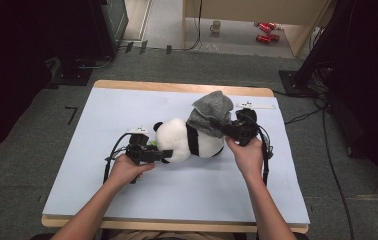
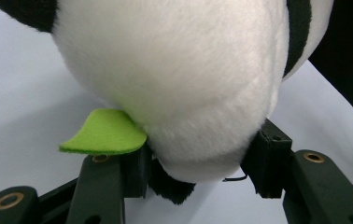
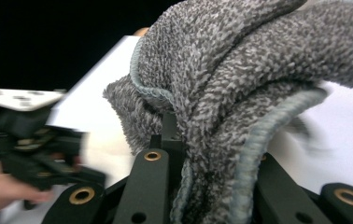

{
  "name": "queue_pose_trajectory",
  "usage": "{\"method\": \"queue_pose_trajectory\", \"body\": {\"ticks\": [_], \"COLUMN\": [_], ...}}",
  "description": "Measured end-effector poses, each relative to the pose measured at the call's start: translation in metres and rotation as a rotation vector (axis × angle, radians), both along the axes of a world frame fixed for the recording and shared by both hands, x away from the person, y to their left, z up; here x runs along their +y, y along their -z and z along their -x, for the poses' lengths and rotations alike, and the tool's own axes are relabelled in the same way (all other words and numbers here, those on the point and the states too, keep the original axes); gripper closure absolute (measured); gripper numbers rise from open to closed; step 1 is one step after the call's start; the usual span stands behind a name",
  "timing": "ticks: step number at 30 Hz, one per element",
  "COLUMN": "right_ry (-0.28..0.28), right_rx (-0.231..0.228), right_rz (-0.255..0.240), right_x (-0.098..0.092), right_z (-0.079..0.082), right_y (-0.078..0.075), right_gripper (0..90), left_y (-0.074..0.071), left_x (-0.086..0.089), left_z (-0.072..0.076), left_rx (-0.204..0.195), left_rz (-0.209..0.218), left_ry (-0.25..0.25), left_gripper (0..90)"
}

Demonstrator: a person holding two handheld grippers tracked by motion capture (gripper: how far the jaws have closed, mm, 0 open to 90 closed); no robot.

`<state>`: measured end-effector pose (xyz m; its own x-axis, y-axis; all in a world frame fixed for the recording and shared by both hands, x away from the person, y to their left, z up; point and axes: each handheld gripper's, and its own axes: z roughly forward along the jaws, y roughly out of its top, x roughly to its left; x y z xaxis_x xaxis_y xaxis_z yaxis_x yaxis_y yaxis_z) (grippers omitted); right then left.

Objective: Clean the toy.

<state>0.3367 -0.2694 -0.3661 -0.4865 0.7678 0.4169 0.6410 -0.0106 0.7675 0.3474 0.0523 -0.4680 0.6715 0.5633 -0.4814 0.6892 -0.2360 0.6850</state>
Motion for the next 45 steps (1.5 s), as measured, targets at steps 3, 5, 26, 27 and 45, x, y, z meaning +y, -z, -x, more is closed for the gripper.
{"method": "queue_pose_trajectory", "body": {"ticks": [3,5,26,27,45], "right_ry": [-0.076,-0.125,-0.126,-0.109,0.015], "right_rx": [0.004,-0.002,-0.018,-0.017,-0.023], "right_rz": [-0.033,-0.052,0.155,0.14,0.09], "right_x": [0.021,0.036,0.046,0.039,-0.009], "right_z": [0.003,0.006,0.0,-0.001,0.004], "right_y": [0.003,0.007,0.033,0.032,0.027], "right_gripper": [79.7,79.7,78.6,78.6,78.0], "left_y": [0.0,-0.001,-0.003,-0.004,-0.014], "left_x": [-0.001,-0.002,-0.002,-0.001,0.007], "left_z": [0.002,0.003,0.003,0.002,-0.01], "left_rx": [0.001,-0.004,0.009,0.011,-0.096], "left_rz": [-0.004,-0.006,-0.005,-0.009,-0.055], "left_ry": [0.013,0.017,0.018,0.022,0.074], "left_gripper": [49.0,49.0,49.6,49.8,49.8]}}
